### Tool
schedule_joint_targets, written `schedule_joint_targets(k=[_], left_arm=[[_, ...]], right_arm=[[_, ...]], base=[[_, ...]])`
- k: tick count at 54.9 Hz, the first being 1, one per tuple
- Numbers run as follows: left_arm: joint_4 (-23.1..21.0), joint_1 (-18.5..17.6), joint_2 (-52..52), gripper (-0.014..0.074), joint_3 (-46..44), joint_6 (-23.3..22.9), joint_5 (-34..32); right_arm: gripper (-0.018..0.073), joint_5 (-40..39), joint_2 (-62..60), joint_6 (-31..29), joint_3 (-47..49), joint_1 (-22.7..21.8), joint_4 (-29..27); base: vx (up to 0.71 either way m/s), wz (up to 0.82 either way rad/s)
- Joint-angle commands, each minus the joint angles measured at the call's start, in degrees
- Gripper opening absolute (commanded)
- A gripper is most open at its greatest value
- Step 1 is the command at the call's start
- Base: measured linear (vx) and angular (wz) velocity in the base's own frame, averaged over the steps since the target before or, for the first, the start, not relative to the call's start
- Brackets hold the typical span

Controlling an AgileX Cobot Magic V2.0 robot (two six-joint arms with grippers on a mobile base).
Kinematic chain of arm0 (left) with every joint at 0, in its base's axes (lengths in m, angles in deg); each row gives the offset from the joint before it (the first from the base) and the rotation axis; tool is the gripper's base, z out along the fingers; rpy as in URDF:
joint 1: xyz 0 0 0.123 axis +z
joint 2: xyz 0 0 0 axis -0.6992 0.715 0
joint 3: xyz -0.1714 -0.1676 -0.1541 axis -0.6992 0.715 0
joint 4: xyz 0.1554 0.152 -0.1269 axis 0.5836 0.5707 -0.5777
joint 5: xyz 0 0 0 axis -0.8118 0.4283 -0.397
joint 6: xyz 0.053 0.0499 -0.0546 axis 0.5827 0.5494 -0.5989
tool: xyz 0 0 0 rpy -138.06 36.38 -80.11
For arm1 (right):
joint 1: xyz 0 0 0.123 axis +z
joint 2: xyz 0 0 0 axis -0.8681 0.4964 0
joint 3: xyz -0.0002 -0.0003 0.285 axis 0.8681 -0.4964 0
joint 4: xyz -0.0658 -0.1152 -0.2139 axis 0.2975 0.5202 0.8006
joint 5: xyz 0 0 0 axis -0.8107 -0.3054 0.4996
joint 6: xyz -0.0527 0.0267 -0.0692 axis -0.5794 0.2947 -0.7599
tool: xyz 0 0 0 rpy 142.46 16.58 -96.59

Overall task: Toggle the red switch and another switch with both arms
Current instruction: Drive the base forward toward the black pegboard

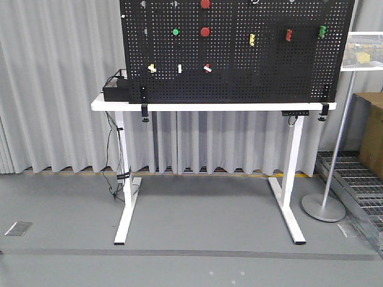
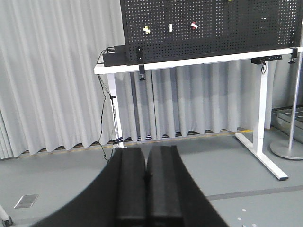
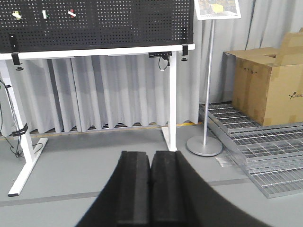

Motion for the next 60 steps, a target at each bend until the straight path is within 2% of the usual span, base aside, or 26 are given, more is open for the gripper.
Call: schedule_joint_targets(k=[1,60], left_arm=[[0.0,-0.4,-1.0,0.0003,1.1,-0.6,-4.8],[0.0,-0.4,-1.0,0.0003,1.1,-0.6,-4.8]], right_arm=[[-0.0006,-4.8,-0.8,-0.4,-0.3,-0.3,0.7],[-0.0006,-4.8,-0.8,-0.4,-0.3,-0.3,0.7]], base=[[0.00,0.00],[0.01,0.00]])
